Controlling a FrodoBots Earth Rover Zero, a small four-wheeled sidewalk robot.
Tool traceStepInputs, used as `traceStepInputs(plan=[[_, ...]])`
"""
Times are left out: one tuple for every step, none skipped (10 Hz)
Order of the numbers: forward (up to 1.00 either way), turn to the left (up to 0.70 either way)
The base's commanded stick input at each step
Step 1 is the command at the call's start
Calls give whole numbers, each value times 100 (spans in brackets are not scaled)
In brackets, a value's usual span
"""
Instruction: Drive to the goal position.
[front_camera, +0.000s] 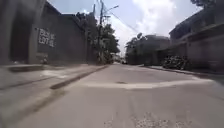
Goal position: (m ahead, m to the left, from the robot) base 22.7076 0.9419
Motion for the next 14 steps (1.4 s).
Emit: traceStepInputs(plan=[[100,0],[100,-23],[100,-37],[100,-39],[100,-37],[100,-21],[100,0],[100,0],[100,0],[100,-3],[100,-20],[100,-37],[100,-40],[100,-23]])
